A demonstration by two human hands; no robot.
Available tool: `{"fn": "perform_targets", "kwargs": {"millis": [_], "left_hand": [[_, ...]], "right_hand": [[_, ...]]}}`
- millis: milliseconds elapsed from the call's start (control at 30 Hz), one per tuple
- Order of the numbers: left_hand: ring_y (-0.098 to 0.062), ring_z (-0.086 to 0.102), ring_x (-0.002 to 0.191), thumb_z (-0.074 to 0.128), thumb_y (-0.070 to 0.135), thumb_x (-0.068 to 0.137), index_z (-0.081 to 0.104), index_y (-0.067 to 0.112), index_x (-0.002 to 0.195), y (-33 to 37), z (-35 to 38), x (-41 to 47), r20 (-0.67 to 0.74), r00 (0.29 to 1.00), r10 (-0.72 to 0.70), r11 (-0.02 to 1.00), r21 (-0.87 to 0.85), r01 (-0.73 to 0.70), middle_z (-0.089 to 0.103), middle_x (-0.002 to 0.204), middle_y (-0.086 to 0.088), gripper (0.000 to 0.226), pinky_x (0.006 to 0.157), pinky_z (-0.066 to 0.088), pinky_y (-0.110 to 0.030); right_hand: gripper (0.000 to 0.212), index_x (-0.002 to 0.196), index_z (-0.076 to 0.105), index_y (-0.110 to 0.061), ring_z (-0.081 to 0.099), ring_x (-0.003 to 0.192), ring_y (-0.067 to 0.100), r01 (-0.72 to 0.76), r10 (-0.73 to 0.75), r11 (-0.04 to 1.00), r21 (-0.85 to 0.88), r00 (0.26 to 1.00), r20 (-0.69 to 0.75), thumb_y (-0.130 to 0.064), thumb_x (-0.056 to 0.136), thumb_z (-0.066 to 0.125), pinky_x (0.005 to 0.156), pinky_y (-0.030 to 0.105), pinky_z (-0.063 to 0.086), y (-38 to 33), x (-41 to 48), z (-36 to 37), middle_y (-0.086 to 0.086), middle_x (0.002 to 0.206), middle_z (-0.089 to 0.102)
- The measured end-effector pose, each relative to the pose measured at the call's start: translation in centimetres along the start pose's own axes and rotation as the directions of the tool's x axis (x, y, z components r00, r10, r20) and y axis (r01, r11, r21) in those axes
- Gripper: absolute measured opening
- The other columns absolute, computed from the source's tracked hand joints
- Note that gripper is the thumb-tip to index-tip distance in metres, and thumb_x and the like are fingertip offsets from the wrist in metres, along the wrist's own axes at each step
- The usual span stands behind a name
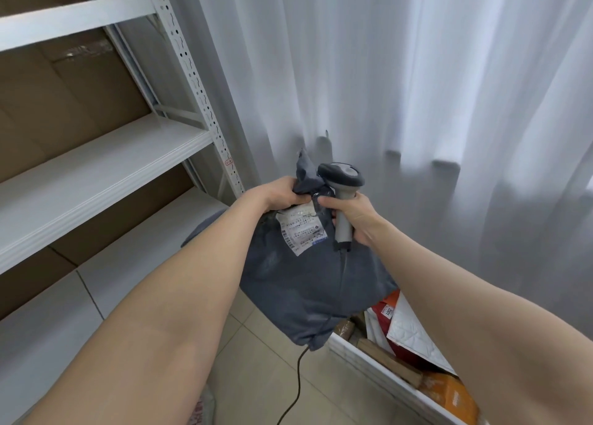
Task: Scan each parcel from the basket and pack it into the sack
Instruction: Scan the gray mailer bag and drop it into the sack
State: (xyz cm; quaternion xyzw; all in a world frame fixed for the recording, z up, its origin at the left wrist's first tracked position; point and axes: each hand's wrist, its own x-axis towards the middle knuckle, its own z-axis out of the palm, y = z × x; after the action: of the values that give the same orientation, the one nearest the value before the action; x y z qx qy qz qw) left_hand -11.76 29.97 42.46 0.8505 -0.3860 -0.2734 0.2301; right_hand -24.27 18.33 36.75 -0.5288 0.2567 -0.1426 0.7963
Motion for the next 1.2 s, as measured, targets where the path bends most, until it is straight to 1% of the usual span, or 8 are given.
{"fn": "perform_targets", "kwargs": {"millis": [133, 233, 400, 500, 633, 933, 1100, 1200], "left_hand": [[-0.025, 0.059, 0.106, 0.064, 0.032, 0.089, 0.065, 0.019, 0.105, 0.0, -0.4, 0.5, -0.250, 0.968, 0.021, 0.984, 0.177, 0.025, 0.067, 0.106, -0.003, 0.021, 0.092, 0.042, -0.034], [-0.022, 0.049, 0.117, 0.065, 0.054, 0.080, 0.056, 0.027, 0.118, -1.2, -0.2, 0.1, -0.656, 0.738, 0.158, 0.871, 0.444, 0.209, 0.059, 0.121, 0.001, 0.047, 0.103, 0.032, -0.045], [-0.028, 0.035, 0.135, 0.072, 0.069, 0.062, 0.026, 0.020, 0.146, -5.7, -0.5, -2.6, -0.885, 0.351, -0.307, 0.925, -0.191, 0.327, 0.038, 0.145, -0.008, 0.107, 0.105, 0.029, -0.052], [-0.033, 0.027, 0.141, 0.081, 0.056, 0.063, 0.004, 0.020, 0.152, -8.3, 0.6, -2.9, -0.537, 0.446, -0.716, 0.650, -0.746, 0.144, 0.022, 0.156, -0.010, 0.123, 0.110, 0.028, -0.053], [-0.030, 0.034, 0.138, 0.080, 0.042, 0.073, 0.020, 0.008, 0.149, -9.5, 2.8, -1.4, -0.266, 0.668, -0.695, 0.463, -0.876, 0.132, 0.032, 0.152, -0.008, 0.103, 0.110, 0.030, -0.041], [-0.028, 0.057, 0.108, 0.059, 0.036, 0.093, 0.056, 0.001, 0.122, -8.5, 2.4, 0.2, -0.311, 0.557, -0.770, 0.371, -0.928, -0.005, 0.059, 0.119, -0.008, 0.046, 0.086, 0.045, -0.030], [-0.018, 0.056, 0.098, 0.056, 0.015, 0.093, 0.053, 0.020, 0.127, -8.5, 1.2, 0.0, -0.576, 0.473, -0.667, 0.651, -0.759, -0.006, 0.056, 0.133, -0.004, 0.035, 0.077, 0.042, -0.021], [-0.021, 0.039, 0.135, 0.052, 0.027, 0.096, 0.046, 0.032, 0.140, -8.7, 0.2, -0.2, -0.578, 0.752, -0.317, 0.911, -0.405, 0.072, 0.040, 0.149, 0.005, 0.045, 0.100, 0.033, -0.026]], "right_hand": [[0.020, 0.075, 0.061, -0.009, 0.053, 0.045, 0.011, -0.018, 0.005, 0.996, -0.092, 0.990, -0.141, 0.002, 0.074, 0.078, 0.044, 0.020, 0.046, 0.1, 0.7, 1.0, 0.003, 0.057, 0.059], [0.022, 0.071, 0.059, -0.008, 0.050, 0.047, 0.016, -0.036, 0.026, 0.999, -0.036, 0.970, -0.240, 0.001, 0.073, 0.078, 0.047, 0.025, 0.045, -0.3, 1.5, 1.3, 0.006, 0.056, 0.055], [0.021, 0.075, 0.057, -0.005, 0.049, 0.041, 0.015, -0.053, 0.127, 0.981, 0.188, 0.904, -0.409, 0.002, 0.074, 0.076, 0.041, 0.022, 0.043, -1.2, 2.1, 0.2, 0.008, 0.055, 0.056], [0.017, 0.074, 0.057, -0.005, 0.050, 0.039, 0.011, -0.055, 0.191, 0.944, 0.325, 0.896, -0.402, 0.004, 0.077, 0.072, 0.039, 0.018, 0.043, -1.6, 2.1, -0.2, 0.006, 0.057, 0.057], [0.017, 0.072, 0.058, -0.007, 0.048, 0.041, 0.008, -0.113, 0.256, 0.910, 0.398, 0.909, -0.328, 0.003, 0.080, 0.068, 0.041, 0.020, 0.043, -1.8, 2.0, -0.1, 0.003, 0.059, 0.057], [0.020, 0.074, 0.055, -0.007, 0.050, 0.049, 0.009, -0.072, 0.245, 0.932, 0.354, 0.847, -0.472, 0.002, 0.080, 0.072, 0.040, 0.021, 0.043, -2.0, 2.7, -1.1, 0.005, 0.064, 0.057], [0.022, 0.072, 0.054, -0.007, 0.049, 0.044, 0.010, -0.065, 0.229, 0.950, 0.306, 0.809, -0.541, 0.001, 0.079, 0.073, 0.036, 0.016, 0.041, -1.9, 3.2, -2.0, 0.004, 0.058, 0.055], [0.022, 0.070, 0.054, -0.008, 0.047, 0.044, 0.009, -0.087, 0.251, 0.947, 0.310, 0.801, -0.543, 0.001, 0.080, 0.071, 0.036, 0.015, 0.042, -1.9, 3.4, -2.4, 0.004, 0.058, 0.054]]}}
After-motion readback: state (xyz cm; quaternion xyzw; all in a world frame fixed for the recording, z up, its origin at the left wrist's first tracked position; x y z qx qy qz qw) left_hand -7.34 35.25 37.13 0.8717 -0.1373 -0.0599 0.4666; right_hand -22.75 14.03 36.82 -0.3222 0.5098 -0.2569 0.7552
